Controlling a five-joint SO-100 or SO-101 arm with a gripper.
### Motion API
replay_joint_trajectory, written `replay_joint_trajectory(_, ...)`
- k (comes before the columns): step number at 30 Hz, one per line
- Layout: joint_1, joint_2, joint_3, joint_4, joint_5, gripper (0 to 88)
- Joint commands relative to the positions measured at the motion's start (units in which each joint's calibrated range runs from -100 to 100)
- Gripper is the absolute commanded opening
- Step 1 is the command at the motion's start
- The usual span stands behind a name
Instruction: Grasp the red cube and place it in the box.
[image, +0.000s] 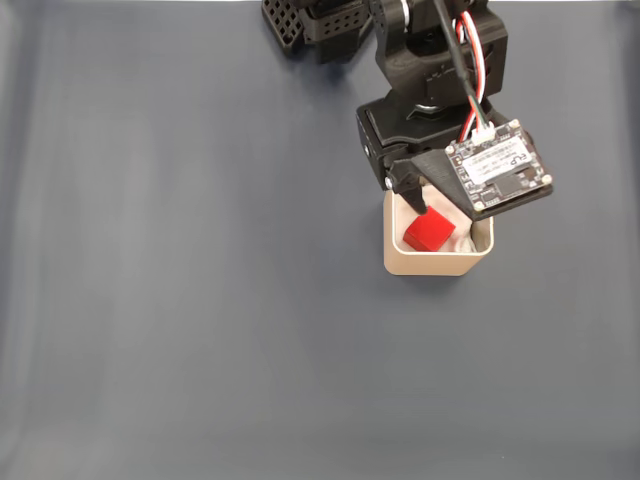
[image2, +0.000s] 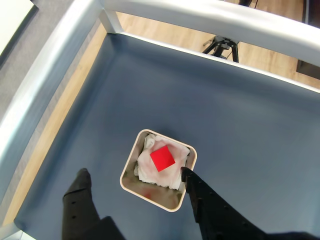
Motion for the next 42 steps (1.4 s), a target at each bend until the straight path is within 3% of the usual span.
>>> replay_joint_trajectory(1, 0.96, -2.79, -0.27, -0.84, -0.2, 28.0)
replay_joint_trajectory(8, 1.82, -4.09, 1.01, -1.01, 0.54, 0.2)
replay_joint_trajectory(20, 7.07, -11.1, 10.85, -7.08, 1.51, 0.2)
replay_joint_trajectory(42, 15.66, -44.07, 50.42, -13.15, 0.63, 0.2)
